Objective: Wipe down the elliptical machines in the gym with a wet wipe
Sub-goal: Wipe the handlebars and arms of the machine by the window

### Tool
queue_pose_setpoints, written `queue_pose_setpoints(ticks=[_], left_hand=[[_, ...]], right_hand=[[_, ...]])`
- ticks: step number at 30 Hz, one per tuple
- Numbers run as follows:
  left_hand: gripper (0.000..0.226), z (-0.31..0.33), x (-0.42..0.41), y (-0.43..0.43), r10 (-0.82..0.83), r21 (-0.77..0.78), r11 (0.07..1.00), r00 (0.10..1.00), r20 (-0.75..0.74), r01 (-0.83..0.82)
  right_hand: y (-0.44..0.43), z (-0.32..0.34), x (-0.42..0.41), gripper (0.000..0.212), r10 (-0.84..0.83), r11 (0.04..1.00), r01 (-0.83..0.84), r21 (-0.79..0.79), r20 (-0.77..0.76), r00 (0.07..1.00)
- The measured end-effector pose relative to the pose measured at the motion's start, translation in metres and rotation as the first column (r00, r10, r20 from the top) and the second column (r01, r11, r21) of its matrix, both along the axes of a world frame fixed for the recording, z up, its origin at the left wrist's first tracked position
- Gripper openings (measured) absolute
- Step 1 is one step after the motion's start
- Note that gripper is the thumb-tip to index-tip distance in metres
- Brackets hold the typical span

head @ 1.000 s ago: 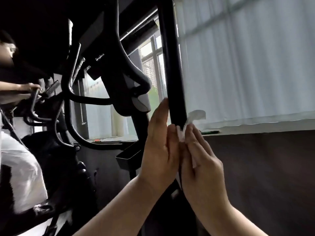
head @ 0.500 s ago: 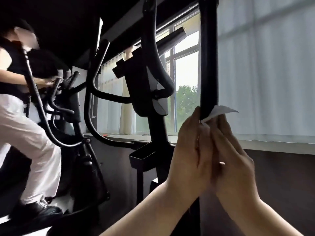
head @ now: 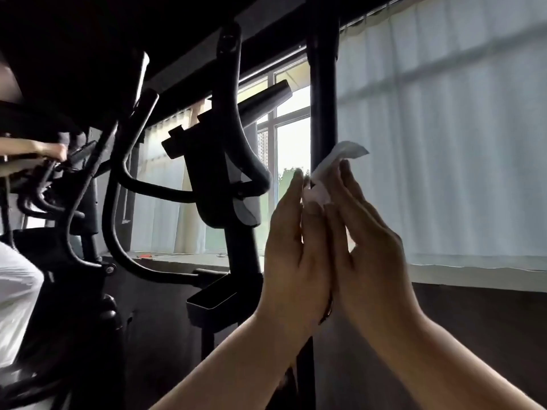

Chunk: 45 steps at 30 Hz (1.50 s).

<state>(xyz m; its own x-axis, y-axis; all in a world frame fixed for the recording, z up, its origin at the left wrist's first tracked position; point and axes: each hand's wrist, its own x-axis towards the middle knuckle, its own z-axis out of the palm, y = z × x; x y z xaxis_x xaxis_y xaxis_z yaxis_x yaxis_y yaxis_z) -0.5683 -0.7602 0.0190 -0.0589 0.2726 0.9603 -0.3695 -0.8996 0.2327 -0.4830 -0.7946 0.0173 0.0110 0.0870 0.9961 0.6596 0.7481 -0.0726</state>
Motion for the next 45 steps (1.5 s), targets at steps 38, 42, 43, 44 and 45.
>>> queue_pose_setpoints(ticks=[38,42,43,44,45], left_hand=[[0.024,0.01,-0.067,0.007,0.219,0.096,0.974,0.958,-0.185,-0.204],[0.032,0.025,-0.087,0.021,0.25,0.087,0.967,0.952,-0.176,-0.238],[0.032,0.033,-0.091,0.024,0.276,0.078,0.961,0.949,-0.153,-0.266],[0.03,0.042,-0.095,0.028,0.312,0.065,0.95,0.942,-0.124,-0.306],[0.028,0.052,-0.098,0.033,0.342,0.05,0.94,0.934,-0.104,-0.339]], right_hand=[[0.0,0.006,0.003,0.071,-0.611,0.789,0.567,0.235,0.394,0.687],[-0.002,0.019,-0.021,0.056,-0.68,0.733,0.6,0.319,0.354,0.642],[-0.002,0.024,-0.032,0.053,-0.661,0.75,0.572,0.333,0.333,0.673],[0.0,0.028,-0.044,0.05,-0.609,0.789,0.523,0.321,0.305,0.732],[0.003,0.031,-0.055,0.046,-0.501,0.859,0.437,0.269,0.258,0.826]])
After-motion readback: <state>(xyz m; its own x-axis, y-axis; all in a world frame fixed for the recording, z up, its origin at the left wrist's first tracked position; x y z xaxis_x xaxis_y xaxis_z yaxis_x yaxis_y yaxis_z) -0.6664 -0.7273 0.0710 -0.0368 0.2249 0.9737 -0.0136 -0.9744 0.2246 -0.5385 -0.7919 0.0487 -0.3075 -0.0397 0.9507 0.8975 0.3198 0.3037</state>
